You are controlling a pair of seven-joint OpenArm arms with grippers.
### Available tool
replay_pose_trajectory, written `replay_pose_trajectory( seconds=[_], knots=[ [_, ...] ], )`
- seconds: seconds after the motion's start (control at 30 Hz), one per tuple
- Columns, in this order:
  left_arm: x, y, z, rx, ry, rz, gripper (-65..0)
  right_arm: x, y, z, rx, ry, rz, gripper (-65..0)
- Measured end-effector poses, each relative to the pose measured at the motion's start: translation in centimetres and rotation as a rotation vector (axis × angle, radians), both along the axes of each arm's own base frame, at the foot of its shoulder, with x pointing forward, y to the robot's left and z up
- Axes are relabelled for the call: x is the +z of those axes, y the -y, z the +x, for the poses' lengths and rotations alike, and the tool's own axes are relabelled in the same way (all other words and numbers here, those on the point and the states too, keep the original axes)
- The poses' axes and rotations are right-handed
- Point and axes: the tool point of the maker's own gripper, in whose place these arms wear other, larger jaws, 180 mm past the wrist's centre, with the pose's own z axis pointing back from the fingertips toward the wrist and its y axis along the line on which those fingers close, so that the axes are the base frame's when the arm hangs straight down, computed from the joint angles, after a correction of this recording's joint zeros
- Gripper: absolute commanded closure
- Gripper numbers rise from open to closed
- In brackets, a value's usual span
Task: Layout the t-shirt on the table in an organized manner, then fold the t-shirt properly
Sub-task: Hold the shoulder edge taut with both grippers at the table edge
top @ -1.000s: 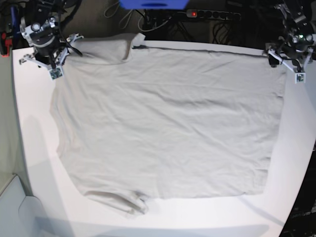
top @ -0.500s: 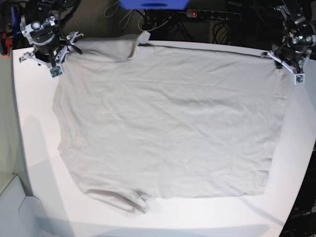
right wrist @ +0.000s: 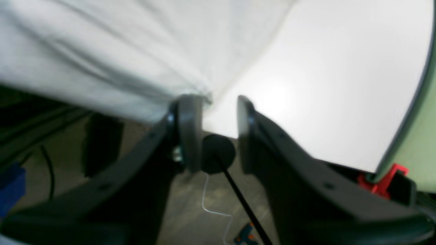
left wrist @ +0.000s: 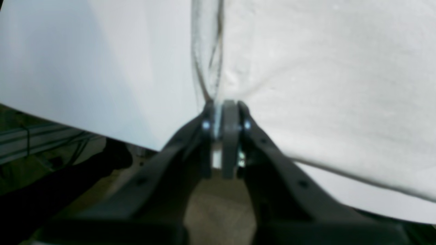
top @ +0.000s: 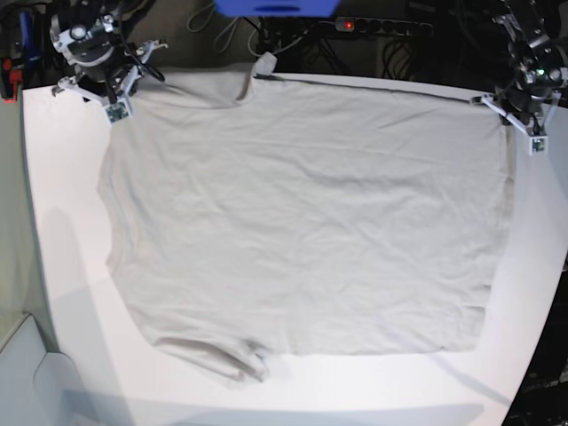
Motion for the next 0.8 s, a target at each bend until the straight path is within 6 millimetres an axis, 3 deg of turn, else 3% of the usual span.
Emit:
replay_pose_trajectory(
  seconds=[0.13, 0.8],
  knots=[
    [0.0, 0.0, 0.0, 0.0, -0.002, 0.002, 0.0, -0.2, -0.8, -0.2, -0.018, 0.0, 0.027, -27.0],
    [0.0, 0.0, 0.3, 0.001, -0.003, 0.006, 0.0, -1.9, -1.6, -0.8, -0.031, -0.039, 0.067, -27.3]
  ],
)
